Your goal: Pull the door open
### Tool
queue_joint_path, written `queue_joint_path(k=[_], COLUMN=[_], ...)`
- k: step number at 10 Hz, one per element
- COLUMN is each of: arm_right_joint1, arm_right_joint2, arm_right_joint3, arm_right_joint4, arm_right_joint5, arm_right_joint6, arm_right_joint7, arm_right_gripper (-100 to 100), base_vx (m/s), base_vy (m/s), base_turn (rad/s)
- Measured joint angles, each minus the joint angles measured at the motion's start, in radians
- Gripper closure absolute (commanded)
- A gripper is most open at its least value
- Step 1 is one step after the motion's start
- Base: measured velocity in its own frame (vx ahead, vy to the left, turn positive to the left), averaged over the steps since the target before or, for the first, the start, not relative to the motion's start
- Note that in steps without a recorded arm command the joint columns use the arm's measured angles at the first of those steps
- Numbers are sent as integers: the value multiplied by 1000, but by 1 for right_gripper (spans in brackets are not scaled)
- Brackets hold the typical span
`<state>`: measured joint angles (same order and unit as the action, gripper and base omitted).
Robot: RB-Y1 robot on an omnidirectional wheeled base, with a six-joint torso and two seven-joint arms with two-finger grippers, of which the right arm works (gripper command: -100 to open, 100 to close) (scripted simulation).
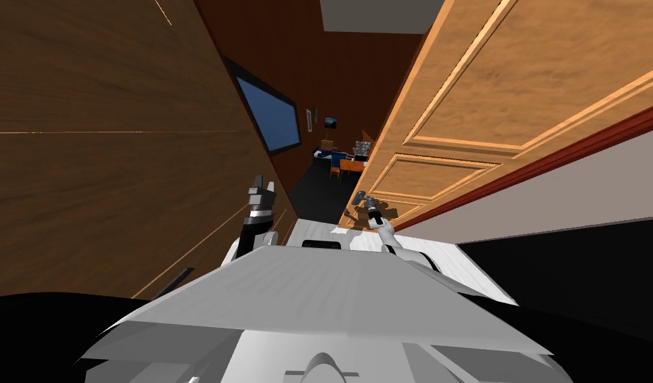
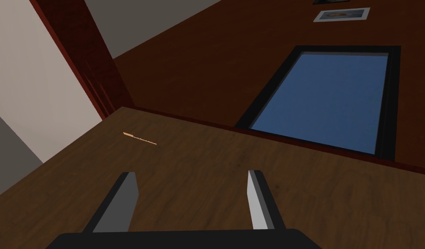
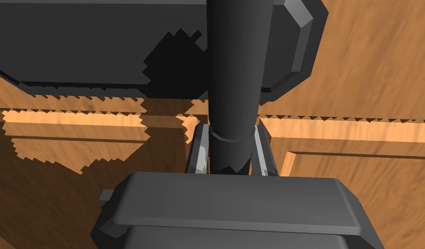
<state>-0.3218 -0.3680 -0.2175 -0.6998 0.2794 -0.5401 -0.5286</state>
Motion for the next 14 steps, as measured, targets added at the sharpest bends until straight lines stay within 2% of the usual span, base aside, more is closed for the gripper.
queue_joint_path(k=[2, 4, 5, 8, 10, 12, 14], arm_right_joint1=[-4, 8, 2, 6, 13, 17, 36], arm_right_joint2=[-3, -8, -11, -19, -18, -37, -55], arm_right_joint3=[16, 44, 55, 93, 110, 121, 143], arm_right_joint4=[-1, -20, -5, -6, -15, -19, -35], arm_right_joint5=[11, 28, 36, 61, 70, 87, 110], arm_right_joint6=[-10, -13, -28, -53, -56, -82, -112], arm_right_joint7=[-19, -50, -62, -102, -119, -148, -192], arm_right_gripper=[100, 100, 100, 100, 100, 100, 100], base_vx=[-189, -212, -180, -199, -124, -217, -198], base_vy=[-106, -86, -135, -125, -49, -113, -129], base_turn=[79, 65, 77, 72, 51, 85, 78])
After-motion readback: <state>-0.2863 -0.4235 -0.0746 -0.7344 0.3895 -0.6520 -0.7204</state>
